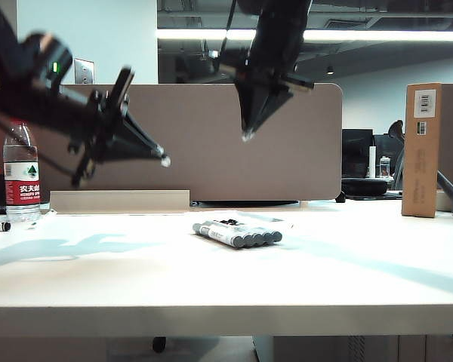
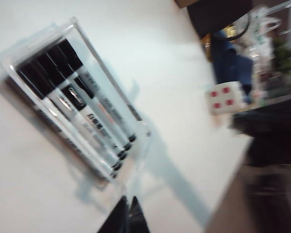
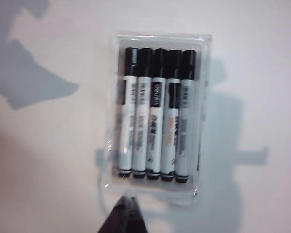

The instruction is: Pick up the markers scattered on the table and put them into the packaging box, making sure the markers fit the shape of the box's grooves.

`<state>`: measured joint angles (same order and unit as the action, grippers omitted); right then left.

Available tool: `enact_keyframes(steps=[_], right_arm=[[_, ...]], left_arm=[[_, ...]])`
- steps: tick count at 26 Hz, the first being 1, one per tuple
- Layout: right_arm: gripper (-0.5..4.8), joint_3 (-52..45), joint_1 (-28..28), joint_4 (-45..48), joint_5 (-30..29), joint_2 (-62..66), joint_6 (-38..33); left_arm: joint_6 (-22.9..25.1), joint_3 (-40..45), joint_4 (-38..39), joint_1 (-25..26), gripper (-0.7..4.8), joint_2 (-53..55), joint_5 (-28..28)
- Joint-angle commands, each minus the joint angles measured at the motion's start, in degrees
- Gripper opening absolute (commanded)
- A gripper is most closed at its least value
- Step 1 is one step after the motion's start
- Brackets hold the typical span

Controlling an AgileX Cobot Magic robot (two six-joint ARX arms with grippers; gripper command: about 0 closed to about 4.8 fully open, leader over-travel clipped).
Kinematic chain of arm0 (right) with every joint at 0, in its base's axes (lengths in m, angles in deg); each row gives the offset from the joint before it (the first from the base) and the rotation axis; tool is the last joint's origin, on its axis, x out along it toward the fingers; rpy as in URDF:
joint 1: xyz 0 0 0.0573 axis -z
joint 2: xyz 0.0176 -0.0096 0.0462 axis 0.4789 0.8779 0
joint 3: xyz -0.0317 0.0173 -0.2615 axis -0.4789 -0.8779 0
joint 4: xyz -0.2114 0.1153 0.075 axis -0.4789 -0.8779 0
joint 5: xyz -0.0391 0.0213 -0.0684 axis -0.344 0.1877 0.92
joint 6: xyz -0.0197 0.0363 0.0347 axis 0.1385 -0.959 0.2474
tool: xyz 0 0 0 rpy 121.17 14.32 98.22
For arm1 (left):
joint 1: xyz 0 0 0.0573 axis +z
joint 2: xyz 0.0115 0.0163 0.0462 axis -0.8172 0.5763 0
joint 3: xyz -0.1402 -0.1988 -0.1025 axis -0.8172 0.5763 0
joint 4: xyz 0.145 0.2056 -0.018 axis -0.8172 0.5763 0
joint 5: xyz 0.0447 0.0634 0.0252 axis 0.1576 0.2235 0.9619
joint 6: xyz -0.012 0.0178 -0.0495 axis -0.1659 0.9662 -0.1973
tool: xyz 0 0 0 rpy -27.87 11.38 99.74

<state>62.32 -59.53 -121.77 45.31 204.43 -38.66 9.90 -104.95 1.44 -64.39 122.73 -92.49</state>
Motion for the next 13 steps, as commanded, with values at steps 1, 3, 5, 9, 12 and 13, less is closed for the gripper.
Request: enact_keyframes(steps=[1,3,5,9,12,13], right_arm=[[-0.06,0.3,-0.7,-0.2,-2.0,-3.7,2.4],[-0.06,0.2,-1.1,-0.3,-8.0,-6.8,3.2],[-0.06,0.2,-1.4,-1.6,-11.1,-10.9,3.0],[-0.06,0.2,-3.5,-3.7,-5.1,-16.9,3.0],[-0.06,0.2,-4.7,-4.4,-4.5,-21.5,1.7],[-0.06,0.2,-5.1,-4.6,-4.5,-23.4,0.6]], left_arm=[[10.9,-0.2,11.9,-2.7,-0.06,-8.5,13.9],[12.3,-0.2,18.6,-6.9,-0.06,-16.0,24.8],[12.6,-0.2,22.8,-12.9,-0.06,-23.6,35.1],[14.2,-0.2,25.5,-21.0,-0.06,-33.2,46.5],[15.8,-0.2,28.1,-24.9,-0.06,-39.4,51.5],[16.2,-0.2,29.9,-26.1,-0.06,-41.7,52.4]])
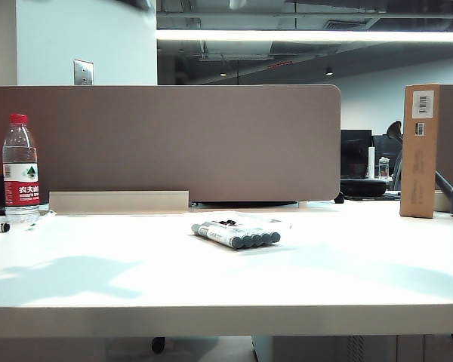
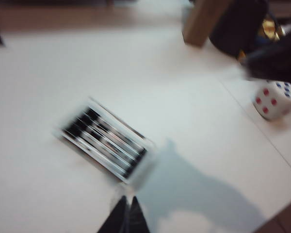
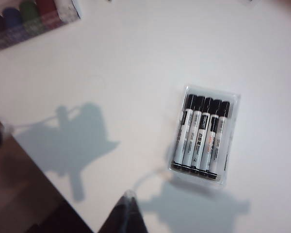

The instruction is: Pick up the markers scattered on the table and put them into the packaging box, making sure the markers fit the shape of the box's grooves.

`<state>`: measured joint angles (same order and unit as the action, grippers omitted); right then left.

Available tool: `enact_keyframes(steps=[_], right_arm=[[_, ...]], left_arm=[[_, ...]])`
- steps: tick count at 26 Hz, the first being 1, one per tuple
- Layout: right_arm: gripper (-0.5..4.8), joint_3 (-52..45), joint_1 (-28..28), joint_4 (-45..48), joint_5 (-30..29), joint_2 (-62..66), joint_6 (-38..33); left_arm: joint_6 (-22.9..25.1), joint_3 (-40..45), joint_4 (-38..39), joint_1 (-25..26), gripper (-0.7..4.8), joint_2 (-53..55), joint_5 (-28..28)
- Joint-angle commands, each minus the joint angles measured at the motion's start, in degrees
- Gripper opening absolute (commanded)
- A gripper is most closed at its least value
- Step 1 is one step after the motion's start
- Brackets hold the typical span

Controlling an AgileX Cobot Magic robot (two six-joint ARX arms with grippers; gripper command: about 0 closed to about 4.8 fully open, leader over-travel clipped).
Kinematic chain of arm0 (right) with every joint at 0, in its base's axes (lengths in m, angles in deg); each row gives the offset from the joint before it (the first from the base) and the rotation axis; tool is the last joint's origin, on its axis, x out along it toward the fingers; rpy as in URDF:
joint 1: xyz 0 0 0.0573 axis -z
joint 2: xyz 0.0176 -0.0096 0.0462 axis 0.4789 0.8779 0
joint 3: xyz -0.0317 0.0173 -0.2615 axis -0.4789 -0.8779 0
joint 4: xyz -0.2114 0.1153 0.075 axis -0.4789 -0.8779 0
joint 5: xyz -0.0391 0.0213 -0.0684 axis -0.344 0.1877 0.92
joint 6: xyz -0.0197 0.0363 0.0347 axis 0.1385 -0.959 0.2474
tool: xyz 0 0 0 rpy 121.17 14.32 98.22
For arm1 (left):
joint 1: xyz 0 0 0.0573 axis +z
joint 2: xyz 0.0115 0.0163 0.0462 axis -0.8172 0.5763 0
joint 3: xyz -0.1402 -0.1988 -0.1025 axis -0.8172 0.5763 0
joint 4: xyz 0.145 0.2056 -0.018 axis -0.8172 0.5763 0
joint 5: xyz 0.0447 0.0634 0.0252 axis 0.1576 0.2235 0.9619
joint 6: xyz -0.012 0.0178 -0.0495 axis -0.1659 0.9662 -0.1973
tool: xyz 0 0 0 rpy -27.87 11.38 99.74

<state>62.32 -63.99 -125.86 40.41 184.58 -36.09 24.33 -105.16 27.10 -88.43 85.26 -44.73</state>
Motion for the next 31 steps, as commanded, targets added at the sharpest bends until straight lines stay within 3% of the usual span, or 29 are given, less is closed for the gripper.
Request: enact_keyframes(steps=[1,2,3,6,9,10,14,15,17,21,31], right_arm=[[-0.06,0.2,-1.0,-0.7,0.8,-5.0,-3.1],[-0.06,0.2,-1.8,-1.2,1.8,-6.4,-4.5],[-0.06,0.2,-4.7,-2.2,7.0,-9.6,-6.9],[-0.06,0.2,-11.1,-3.1,19.8,-13.9,-9.0],[-0.06,0.2,-19.0,-3.5,29.9,-16.9,-12.0],[-0.06,0.2,-25.2,-3.5,34.8,-17.6,-13.1],[-0.06,-1.9,-35.1,-6.6,46.1,-18.3,-15.5],[-0.06,-3.1,-37.6,-7.8,48.9,-18.3,-16.9],[-0.06,-10.8,-44.9,-7.6,56.2,-19.0,-20.9],[-0.06,-17.8,-46.0,-7.3,59.6,-19.9,-22.2],[-0.06,-25.2,-45.7,-7.6,56.4,-25.7,-27.0]], left_arm=[[2.6,0.0,5.8,-2.6,-0.06,-6.0,5.1],[3.6,0.1,7.5,-3.2,-0.06,-7.8,5.3],[6.7,0.7,10.2,-3.6,-0.06,-12.4,5.1],[10.1,3.6,9.0,-3.5,-0.06,-20.1,2.1],[10.2,7.4,6.7,-3.5,-0.06,-27.6,-2.1],[10.2,9.8,6.6,-3.5,-0.06,-33.0,-2.5],[8.7,14.0,6.9,-3.5,-0.06,-41.5,-8.4],[8.0,15.2,7.1,-3.5,-0.06,-43.5,-8.2],[8.4,19.0,8.6,-3.5,-0.06,-51.3,-2.8],[7.8,21.3,10.3,-3.5,-0.05,-56.5,-2.8],[7.8,21.3,17.2,-3.5,-0.05,-60.6,-3.0]])
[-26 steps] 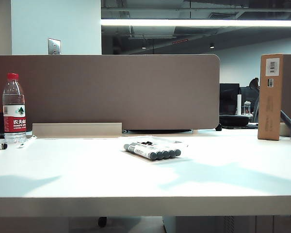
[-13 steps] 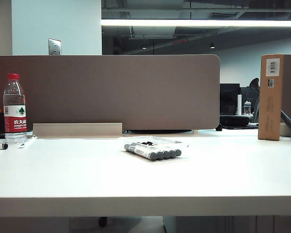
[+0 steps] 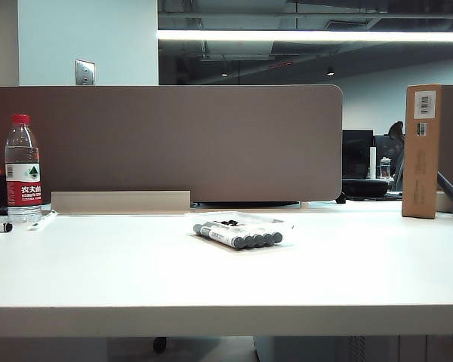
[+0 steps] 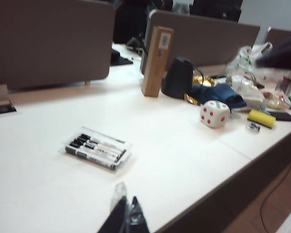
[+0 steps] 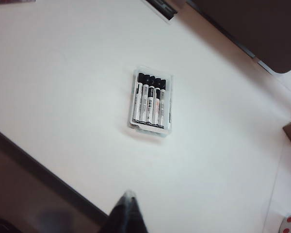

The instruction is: Pick up the markers scattered on the table and put them into the packaging box, making sure the markers fit the shape of the box's grooves.

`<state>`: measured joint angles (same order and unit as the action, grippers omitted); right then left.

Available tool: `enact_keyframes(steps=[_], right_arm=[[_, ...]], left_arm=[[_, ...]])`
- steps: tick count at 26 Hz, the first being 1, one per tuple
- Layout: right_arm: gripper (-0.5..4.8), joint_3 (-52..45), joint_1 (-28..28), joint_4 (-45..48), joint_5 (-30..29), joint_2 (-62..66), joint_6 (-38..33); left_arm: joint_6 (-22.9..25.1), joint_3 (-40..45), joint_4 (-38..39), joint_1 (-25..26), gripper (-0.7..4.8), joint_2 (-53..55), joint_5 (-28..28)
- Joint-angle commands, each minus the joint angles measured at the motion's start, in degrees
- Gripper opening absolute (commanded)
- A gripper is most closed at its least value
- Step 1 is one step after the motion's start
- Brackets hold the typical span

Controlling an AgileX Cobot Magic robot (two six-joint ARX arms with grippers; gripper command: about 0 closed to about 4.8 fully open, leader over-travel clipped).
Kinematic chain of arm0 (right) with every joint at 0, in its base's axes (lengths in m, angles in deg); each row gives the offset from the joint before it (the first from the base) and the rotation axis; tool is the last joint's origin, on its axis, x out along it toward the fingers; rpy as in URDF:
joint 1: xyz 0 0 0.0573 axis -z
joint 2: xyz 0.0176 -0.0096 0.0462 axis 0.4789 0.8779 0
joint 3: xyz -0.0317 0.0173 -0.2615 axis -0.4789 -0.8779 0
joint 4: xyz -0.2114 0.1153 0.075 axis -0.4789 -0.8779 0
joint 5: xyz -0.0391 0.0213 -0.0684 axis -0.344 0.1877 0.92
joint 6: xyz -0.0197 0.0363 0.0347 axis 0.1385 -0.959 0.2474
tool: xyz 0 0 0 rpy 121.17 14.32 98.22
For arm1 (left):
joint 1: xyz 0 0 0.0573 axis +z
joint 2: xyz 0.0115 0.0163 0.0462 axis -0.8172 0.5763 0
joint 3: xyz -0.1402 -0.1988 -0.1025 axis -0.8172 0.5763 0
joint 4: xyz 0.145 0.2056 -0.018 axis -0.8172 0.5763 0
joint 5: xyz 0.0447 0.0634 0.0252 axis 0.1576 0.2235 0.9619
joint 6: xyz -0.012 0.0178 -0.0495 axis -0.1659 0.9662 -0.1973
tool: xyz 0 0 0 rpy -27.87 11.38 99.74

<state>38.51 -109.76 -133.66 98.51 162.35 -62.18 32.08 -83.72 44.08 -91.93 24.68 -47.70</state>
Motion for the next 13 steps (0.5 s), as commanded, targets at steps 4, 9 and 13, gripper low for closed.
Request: enact_keyframes(steps=[4,9,13], right_arm=[[-0.06,-8.4,0.0,2.6,-2.1,-12.7,-2.4],[-0.06,-23.8,0.0,17.3,-6.3,-29.8,-0.7],[-0.06,-37.0,0.2,24.8,-5.2,-38.8,3.5]], left_arm=[[0.0,-0.1,0.3,0.0,-0.05,0.0,0.0],[0.0,-0.1,0.3,0.0,-0.05,0.0,0.0],[0.0,-0.1,0.3,0.0,-0.05,0.0,0.0]])
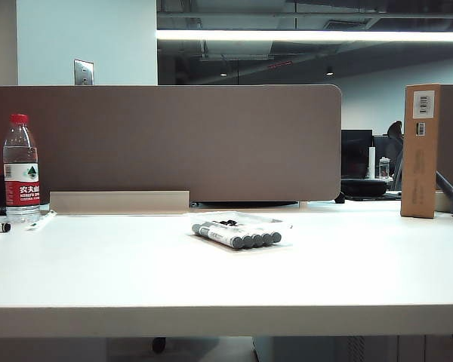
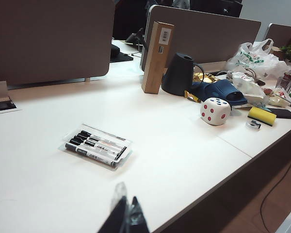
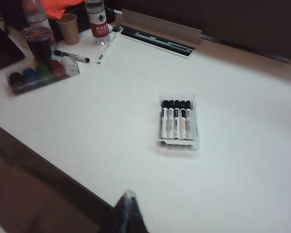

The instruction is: Pick up the markers scattered on the table and put them into the packaging box, making sure the markers fit the shape of the box's grooves.

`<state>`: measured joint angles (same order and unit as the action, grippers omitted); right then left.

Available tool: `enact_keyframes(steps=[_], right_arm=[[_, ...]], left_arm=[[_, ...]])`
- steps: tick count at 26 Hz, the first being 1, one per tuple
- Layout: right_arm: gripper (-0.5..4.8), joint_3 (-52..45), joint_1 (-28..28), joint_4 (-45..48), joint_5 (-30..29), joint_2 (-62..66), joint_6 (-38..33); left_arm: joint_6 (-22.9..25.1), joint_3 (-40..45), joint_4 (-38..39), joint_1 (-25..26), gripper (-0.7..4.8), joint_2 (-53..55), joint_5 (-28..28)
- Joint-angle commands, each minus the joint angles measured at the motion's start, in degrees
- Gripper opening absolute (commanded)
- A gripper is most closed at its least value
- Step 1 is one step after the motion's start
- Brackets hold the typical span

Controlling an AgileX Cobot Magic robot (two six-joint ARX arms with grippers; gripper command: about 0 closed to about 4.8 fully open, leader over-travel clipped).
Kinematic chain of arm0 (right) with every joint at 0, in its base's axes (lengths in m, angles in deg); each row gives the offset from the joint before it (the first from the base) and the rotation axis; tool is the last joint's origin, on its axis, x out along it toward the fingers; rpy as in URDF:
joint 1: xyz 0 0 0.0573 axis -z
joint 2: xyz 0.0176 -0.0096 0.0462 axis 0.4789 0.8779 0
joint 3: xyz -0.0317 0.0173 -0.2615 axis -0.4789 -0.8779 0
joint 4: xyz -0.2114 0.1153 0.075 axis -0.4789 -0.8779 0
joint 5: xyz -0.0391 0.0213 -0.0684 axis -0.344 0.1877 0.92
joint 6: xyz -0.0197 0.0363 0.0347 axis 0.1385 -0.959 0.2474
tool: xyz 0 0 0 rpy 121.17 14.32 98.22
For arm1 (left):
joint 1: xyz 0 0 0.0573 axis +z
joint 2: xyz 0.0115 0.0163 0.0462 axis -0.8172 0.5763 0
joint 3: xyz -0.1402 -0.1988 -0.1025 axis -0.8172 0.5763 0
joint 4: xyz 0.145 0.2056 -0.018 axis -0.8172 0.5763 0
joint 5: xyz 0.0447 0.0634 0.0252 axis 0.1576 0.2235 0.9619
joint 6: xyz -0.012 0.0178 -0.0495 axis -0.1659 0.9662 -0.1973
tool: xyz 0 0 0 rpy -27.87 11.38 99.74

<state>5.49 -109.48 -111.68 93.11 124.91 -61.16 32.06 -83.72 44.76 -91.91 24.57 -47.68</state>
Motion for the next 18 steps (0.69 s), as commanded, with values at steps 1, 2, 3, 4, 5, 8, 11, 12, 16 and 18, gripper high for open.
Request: enact_keyframes(steps=[1,2,3,4,5,8,11,12,16,18], right_arm=[[-0.06,-5.4,0.0,2.9,0.3,-1.6,3.0],[-0.06,-6.6,0.0,2.9,0.5,-1.7,3.1],[-0.06,-7.8,0.0,2.8,1.3,-2.0,3.1],[-0.06,-8.7,-0.1,2.9,1.9,-2.0,3.1],[-0.05,-9.4,-0.1,3.0,2.5,-2.0,2.7],[-0.05,-11.2,-0.1,2.9,2.8,-1.9,2.4],[-0.05,-12.4,-0.1,2.0,2.6,-2.0,2.4],[-0.05,-12.4,-0.1,1.8,2.7,-2.0,2.4],[-0.05,-12.4,-0.1,2.0,2.7,-2.0,2.4],[-0.05,-12.4,-0.1,2.0,2.7,-2.0,2.4]], left_arm=[[0.0,-0.1,-0.3,0.0,-0.05,0.1,0.0],[0.0,-0.1,-0.4,0.0,-0.05,0.1,0.0],[0.0,-0.1,-0.3,0.0,-0.05,0.1,0.0],[0.0,-0.1,-0.3,0.0,-0.05,0.0,0.0],[0.0,-0.1,-0.3,0.0,-0.05,-0.2,0.0],[0.0,-0.1,-0.3,0.0,-0.05,-0.3,0.0],[0.0,-0.1,-0.3,0.0,-0.05,-0.3,0.0],[0.0,-0.1,-0.3,0.0,-0.05,-0.3,0.0],[0.0,-0.1,-0.3,0.0,-0.05,-0.3,0.0],[0.0,-0.1,-0.3,0.0,-0.05,-0.3,0.0]])
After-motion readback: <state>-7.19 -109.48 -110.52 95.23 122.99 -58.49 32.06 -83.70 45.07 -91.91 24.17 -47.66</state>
